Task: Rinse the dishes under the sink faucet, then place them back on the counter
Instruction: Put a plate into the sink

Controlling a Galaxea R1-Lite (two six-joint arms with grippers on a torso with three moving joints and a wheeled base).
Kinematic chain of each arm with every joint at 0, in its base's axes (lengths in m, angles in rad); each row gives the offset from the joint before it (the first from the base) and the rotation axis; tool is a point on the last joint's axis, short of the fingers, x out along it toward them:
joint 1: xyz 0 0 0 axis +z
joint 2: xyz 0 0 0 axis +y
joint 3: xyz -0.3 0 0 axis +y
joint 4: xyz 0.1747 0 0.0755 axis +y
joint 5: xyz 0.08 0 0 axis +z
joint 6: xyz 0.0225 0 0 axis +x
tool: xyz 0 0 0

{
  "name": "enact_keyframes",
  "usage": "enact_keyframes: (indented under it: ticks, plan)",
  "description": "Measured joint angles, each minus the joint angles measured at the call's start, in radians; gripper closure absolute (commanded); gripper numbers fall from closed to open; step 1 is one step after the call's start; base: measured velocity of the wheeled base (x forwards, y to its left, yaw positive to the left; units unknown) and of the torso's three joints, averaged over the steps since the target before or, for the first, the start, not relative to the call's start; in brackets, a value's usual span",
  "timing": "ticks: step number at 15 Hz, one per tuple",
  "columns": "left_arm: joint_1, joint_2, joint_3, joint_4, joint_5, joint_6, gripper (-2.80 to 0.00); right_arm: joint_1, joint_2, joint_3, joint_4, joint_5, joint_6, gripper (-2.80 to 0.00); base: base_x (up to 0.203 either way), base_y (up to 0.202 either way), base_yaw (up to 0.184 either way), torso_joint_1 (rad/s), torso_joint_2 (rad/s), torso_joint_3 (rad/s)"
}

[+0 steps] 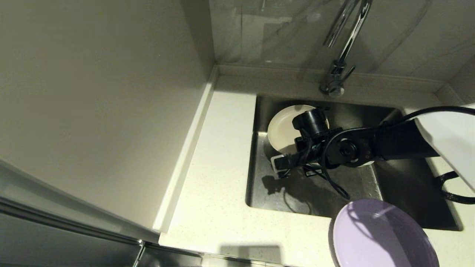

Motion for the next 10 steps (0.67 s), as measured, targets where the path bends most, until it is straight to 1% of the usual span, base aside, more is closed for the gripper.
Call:
enact_keyframes:
  ticks: [4,8,10]
  plan:
    - [0.000,0.000,0.000,0.000,0.000,0.000,0.00,-0.022,0.049,-0.001,-0.008,-0.002,-0.015,0.00,0.000,0.000,0.000,0.000,0.00,0.000]
    - [0.000,0.000,0.000,0.000,0.000,0.001,0.00,-0.043,0.097,0.007,-0.079,-0.001,-0.013,0.00,0.000,0.000,0.000,0.000,0.00,0.000]
    - [0.000,0.000,0.000,0.000,0.000,0.000,0.00,-0.048,0.114,0.009,-0.085,-0.001,-0.013,0.00,0.000,0.000,0.000,0.000,0.00,0.000]
